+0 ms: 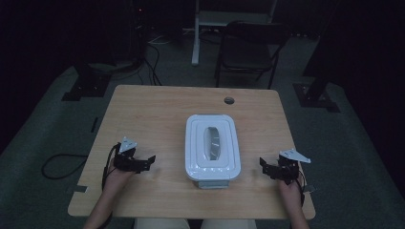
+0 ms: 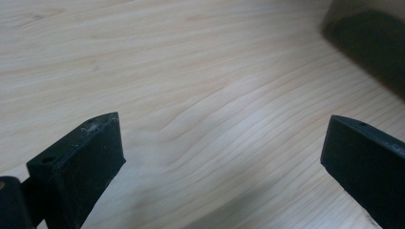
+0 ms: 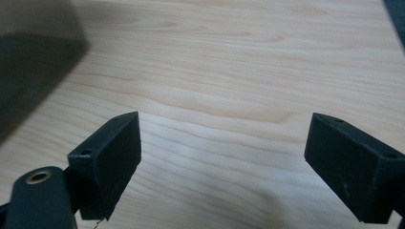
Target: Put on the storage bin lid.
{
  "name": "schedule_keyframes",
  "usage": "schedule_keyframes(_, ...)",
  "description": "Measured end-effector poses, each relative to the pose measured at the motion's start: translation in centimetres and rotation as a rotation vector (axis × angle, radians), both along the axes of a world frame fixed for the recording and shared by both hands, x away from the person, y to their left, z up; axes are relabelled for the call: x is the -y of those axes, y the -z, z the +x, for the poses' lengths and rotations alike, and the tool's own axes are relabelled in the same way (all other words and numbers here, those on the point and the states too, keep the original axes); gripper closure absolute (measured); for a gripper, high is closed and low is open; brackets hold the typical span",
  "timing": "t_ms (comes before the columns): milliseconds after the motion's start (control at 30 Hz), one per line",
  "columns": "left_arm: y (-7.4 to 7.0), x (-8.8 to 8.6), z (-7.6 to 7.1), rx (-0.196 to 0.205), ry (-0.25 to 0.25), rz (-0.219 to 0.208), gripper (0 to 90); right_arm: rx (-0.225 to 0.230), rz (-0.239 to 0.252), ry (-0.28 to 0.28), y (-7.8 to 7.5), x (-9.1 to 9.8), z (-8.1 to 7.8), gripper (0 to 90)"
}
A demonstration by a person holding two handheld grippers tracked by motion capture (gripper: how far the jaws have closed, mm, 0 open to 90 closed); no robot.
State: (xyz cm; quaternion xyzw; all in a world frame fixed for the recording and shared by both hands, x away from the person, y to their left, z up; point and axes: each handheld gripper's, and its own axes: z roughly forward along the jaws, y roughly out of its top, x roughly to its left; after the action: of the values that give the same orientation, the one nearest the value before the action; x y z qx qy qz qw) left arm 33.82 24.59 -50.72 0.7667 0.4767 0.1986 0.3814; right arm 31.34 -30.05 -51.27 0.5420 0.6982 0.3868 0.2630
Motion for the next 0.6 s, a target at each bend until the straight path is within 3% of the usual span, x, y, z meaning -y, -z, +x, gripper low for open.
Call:
schedule_keyframes(267,0.6,-2.4,-0.8,-0.017,-0.08,-0.001,1.5,-0.02,0.01,0.107,0.6,1.7,-0.7,12.2)
schedule_keyframes(367,0.8,-2.9,-1.0,-0.021,-0.099,0.006,1.5,-0.026,-0.012,0.132,0.7,2.0,-0.7,12.2)
schedule_keyframes(600,0.9,-5.1,-1.9,-0.023,-0.227,0.02,1.5,-0.055,-0.065,0.198,1.2,2.3,-0.6,12.2)
